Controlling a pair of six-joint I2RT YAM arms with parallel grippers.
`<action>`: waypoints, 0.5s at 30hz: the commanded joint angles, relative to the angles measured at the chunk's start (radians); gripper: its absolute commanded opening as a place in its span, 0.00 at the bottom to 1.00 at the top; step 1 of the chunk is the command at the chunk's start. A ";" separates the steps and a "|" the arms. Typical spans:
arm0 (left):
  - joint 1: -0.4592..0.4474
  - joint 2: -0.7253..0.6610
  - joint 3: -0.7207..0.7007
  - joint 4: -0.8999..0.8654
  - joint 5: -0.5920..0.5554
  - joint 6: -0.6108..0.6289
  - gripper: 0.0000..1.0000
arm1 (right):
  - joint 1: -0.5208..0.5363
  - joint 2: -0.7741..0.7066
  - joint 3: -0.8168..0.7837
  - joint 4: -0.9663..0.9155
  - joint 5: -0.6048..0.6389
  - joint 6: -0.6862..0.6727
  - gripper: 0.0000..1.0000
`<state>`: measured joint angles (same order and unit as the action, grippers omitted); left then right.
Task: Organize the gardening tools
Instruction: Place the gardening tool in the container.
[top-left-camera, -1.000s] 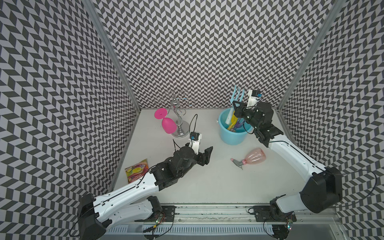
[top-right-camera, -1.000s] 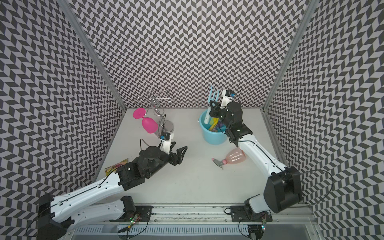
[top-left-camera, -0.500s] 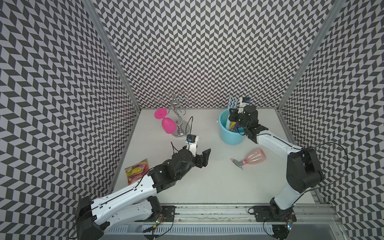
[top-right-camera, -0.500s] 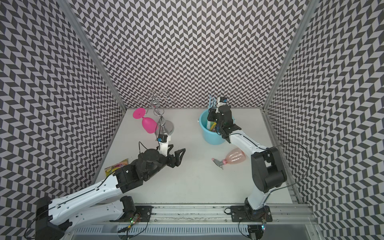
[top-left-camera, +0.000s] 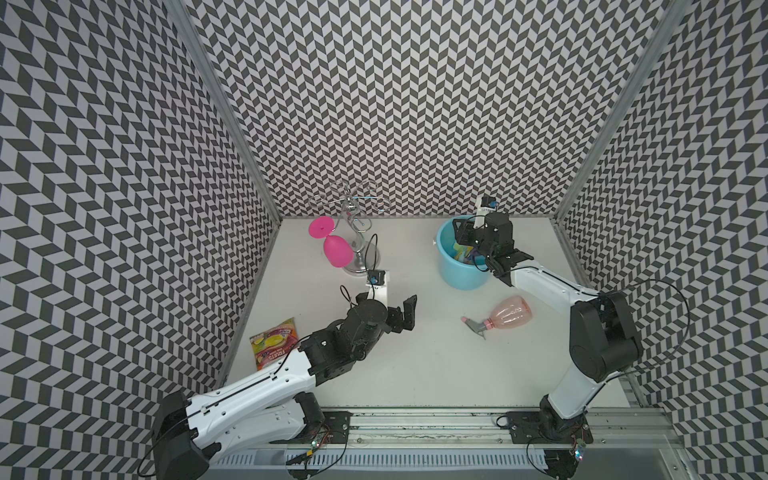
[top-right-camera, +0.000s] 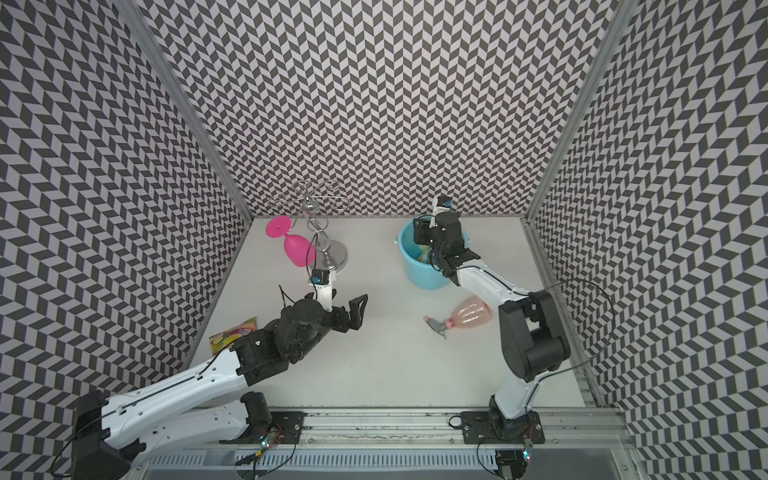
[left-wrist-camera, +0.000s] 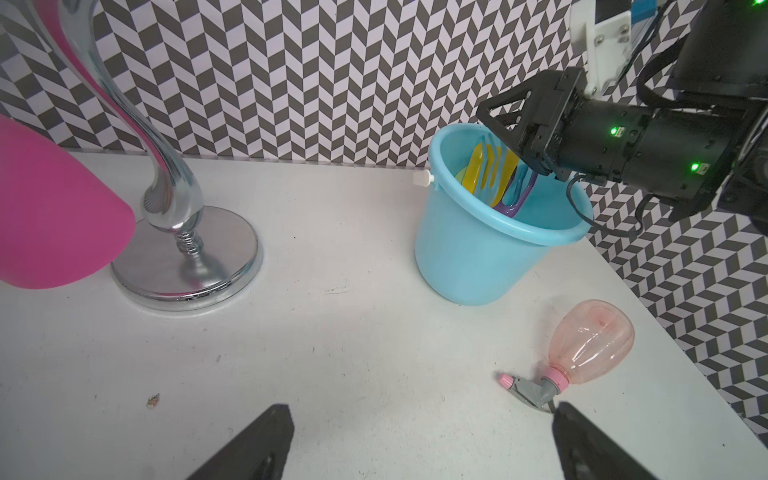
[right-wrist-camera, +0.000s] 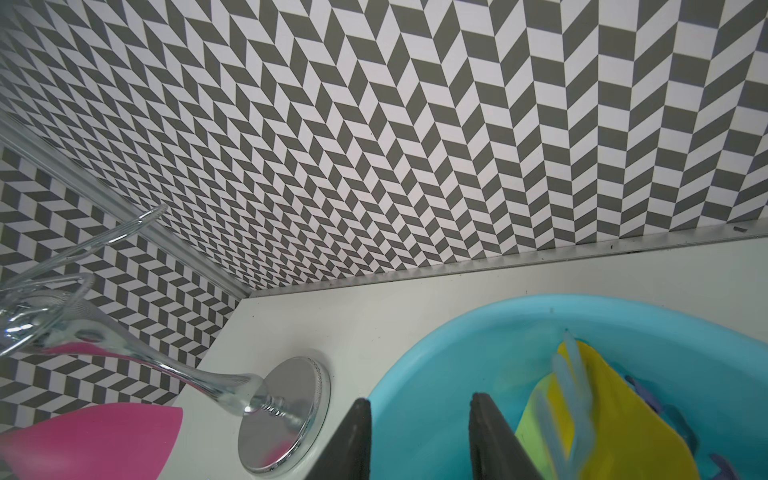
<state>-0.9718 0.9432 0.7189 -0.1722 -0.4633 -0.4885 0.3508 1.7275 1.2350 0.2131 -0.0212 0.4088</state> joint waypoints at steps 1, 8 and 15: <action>0.013 -0.023 -0.020 0.043 0.020 0.011 0.99 | -0.002 -0.045 0.040 0.021 0.021 -0.013 0.42; 0.025 0.030 0.003 0.051 0.089 0.035 0.94 | -0.003 -0.182 0.040 -0.072 0.068 -0.012 0.47; 0.027 0.146 0.057 0.072 0.181 0.059 0.91 | -0.004 -0.366 -0.058 -0.225 0.149 0.039 0.58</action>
<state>-0.9482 1.0660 0.7280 -0.1329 -0.3408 -0.4549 0.3500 1.4300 1.2217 0.0536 0.0685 0.4240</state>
